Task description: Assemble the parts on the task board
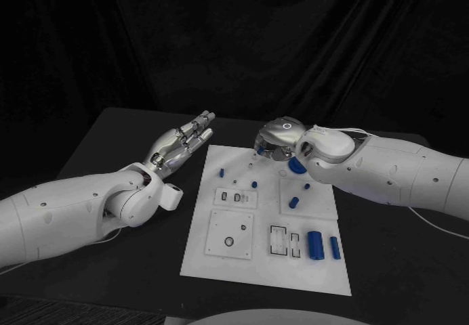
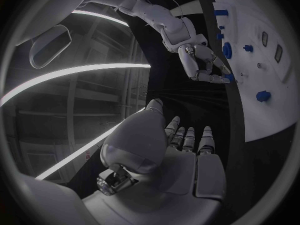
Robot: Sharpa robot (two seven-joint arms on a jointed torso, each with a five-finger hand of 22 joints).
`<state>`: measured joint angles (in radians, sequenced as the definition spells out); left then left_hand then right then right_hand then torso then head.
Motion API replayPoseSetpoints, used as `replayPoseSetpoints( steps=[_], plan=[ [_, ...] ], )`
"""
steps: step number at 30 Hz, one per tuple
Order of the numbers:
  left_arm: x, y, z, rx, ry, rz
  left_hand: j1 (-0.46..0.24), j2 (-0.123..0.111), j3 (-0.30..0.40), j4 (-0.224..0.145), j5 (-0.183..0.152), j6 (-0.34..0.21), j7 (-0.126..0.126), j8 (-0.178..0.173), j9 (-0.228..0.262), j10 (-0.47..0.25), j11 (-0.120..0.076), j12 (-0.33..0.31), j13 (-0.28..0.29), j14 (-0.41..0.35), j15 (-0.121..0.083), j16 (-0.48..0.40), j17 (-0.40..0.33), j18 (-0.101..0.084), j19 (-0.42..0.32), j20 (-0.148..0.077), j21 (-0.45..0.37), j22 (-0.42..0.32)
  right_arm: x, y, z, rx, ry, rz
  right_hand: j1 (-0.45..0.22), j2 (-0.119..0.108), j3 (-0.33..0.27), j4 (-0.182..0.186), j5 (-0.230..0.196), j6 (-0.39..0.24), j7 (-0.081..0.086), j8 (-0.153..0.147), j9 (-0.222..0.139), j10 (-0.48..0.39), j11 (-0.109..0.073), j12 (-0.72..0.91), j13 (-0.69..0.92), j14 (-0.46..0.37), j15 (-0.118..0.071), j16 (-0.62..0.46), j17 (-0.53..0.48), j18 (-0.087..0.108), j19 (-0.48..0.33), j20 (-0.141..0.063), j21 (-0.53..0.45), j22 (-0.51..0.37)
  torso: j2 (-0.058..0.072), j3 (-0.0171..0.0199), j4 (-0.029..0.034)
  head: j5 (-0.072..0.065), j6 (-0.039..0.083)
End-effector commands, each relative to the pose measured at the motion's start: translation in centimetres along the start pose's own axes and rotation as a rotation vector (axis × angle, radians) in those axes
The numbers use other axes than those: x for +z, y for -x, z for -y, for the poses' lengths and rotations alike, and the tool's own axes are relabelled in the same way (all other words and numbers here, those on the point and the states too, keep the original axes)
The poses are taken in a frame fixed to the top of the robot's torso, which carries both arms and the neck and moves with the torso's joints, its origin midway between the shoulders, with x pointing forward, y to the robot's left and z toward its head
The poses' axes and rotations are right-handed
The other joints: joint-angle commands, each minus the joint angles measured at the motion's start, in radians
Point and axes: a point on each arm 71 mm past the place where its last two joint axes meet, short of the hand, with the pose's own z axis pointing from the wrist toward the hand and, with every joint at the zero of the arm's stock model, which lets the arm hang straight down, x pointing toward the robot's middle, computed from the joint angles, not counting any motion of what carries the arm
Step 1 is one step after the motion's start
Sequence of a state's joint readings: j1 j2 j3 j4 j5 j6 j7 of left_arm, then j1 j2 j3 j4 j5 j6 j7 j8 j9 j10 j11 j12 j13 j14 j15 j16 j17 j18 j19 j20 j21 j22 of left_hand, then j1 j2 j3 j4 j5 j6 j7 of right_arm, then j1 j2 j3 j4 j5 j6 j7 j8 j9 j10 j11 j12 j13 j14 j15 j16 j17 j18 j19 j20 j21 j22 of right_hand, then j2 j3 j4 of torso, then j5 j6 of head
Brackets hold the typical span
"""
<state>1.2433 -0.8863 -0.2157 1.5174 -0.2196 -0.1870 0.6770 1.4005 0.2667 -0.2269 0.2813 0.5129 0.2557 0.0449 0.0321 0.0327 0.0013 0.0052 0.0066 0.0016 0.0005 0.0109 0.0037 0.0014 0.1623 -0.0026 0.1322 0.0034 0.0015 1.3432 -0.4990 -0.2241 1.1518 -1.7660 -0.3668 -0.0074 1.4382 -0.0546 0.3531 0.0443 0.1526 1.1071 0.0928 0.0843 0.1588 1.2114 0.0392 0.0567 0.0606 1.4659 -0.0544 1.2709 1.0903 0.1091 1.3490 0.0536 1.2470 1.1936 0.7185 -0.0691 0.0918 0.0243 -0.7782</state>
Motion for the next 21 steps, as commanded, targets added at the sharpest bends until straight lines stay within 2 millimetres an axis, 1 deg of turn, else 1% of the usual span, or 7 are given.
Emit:
replayPoseSetpoints(
  steps=[1, 4, 12, 14, 18, 21],
  plan=[
    [0.15, -0.19, 0.71, -0.008, -0.090, -0.015, 0.012, 0.002, 0.008, 0.000, 0.007, 0.005, 0.004, 0.005, 0.002, -0.001, 0.007, -0.007, -0.002, 0.000, 0.005, -0.004, -0.001, 0.018, 0.003, 0.009, -0.003, -0.001, 0.00, -0.27, -0.04, -0.007, 0.005, -0.016, 0.000, -0.008, 0.002, 0.007, -0.005, -0.008, 0.001, -0.007, 0.001, -0.009, 0.001, 0.002, 0.001, 0.023, -0.006, 0.001, -0.002, -0.013, 0.006, -0.003, 0.003, 0.001, 0.000, -0.0008, 0.0006, 0.003, 0.009],
    [0.21, -0.21, 0.67, -0.009, -0.090, -0.016, 0.012, 0.002, 0.008, 0.000, 0.007, 0.005, 0.004, 0.005, 0.002, -0.001, 0.007, -0.007, -0.002, 0.000, 0.005, -0.004, -0.001, 0.018, 0.003, 0.009, -0.003, -0.001, 0.03, -0.38, 0.01, -0.007, 0.004, -0.018, 0.000, -0.008, 0.003, 0.008, -0.005, -0.010, 0.001, -0.008, 0.001, -0.011, 0.001, 0.002, 0.001, 0.022, -0.005, 0.001, -0.003, -0.013, 0.005, -0.002, 0.003, 0.001, 0.000, -0.0013, 0.0015, 0.000, 0.015],
    [0.24, -0.20, 0.63, -0.009, -0.090, -0.017, 0.014, 0.003, 0.009, 0.000, 0.008, 0.008, 0.006, 0.006, 0.002, -0.001, 0.009, -0.007, -0.002, 0.000, 0.006, -0.004, -0.001, 0.018, 0.003, 0.010, -0.003, -0.001, 0.13, -0.48, 0.09, -0.009, 0.000, -0.018, -0.003, -0.008, 0.002, 0.013, -0.008, -0.014, 0.002, -0.011, 0.001, -0.015, 0.002, 0.002, 0.001, 0.021, -0.005, -0.001, -0.005, -0.013, 0.004, -0.002, 0.002, 0.003, 0.000, -0.0008, 0.0024, 0.005, 0.014],
    [0.24, -0.19, 0.63, -0.009, -0.089, -0.017, 0.015, 0.003, 0.010, -0.001, 0.008, 0.011, 0.007, 0.006, 0.002, -0.001, 0.010, -0.007, -0.002, 0.000, 0.007, -0.004, -0.001, 0.018, 0.003, 0.011, -0.003, -0.001, 0.14, -0.50, 0.08, -0.009, 0.000, -0.019, -0.004, -0.008, 0.002, 0.015, -0.010, -0.015, 0.002, -0.012, 0.001, -0.016, 0.002, 0.003, 0.001, 0.020, -0.005, -0.002, -0.006, -0.013, 0.003, -0.002, 0.002, 0.002, -0.001, -0.0009, 0.0020, 0.006, 0.014],
    [0.21, -0.15, 0.61, -0.009, -0.088, -0.016, 0.017, 0.001, 0.012, 0.000, 0.008, 0.025, 0.012, 0.010, 0.004, -0.001, 0.016, -0.007, -0.002, 0.000, 0.010, -0.004, -0.001, 0.018, 0.003, 0.016, -0.003, -0.001, 0.21, -0.52, 0.05, -0.009, -0.001, -0.020, -0.006, -0.009, 0.001, 0.017, -0.011, -0.015, 0.002, -0.013, 0.001, -0.018, 0.002, 0.003, 0.001, 0.019, -0.004, -0.003, -0.009, -0.013, 0.003, -0.002, 0.001, 0.003, -0.001, -0.0011, -0.0017, 0.009, 0.013],
    [0.22, -0.16, 0.61, -0.009, -0.087, -0.017, 0.018, 0.000, 0.012, 0.000, 0.008, 0.032, 0.014, 0.011, 0.005, -0.001, 0.018, -0.007, -0.002, 0.000, 0.011, -0.004, -0.001, 0.018, 0.003, 0.017, -0.003, -0.001, 0.25, -0.52, 0.02, -0.009, -0.001, -0.021, -0.006, -0.009, 0.002, 0.018, -0.012, -0.017, 0.001, -0.014, 0.000, -0.020, 0.002, 0.002, 0.001, 0.017, -0.004, -0.008, -0.015, -0.013, 0.000, -0.002, -0.002, 0.000, 0.000, -0.0009, -0.0017, 0.009, 0.014]
  ],
)
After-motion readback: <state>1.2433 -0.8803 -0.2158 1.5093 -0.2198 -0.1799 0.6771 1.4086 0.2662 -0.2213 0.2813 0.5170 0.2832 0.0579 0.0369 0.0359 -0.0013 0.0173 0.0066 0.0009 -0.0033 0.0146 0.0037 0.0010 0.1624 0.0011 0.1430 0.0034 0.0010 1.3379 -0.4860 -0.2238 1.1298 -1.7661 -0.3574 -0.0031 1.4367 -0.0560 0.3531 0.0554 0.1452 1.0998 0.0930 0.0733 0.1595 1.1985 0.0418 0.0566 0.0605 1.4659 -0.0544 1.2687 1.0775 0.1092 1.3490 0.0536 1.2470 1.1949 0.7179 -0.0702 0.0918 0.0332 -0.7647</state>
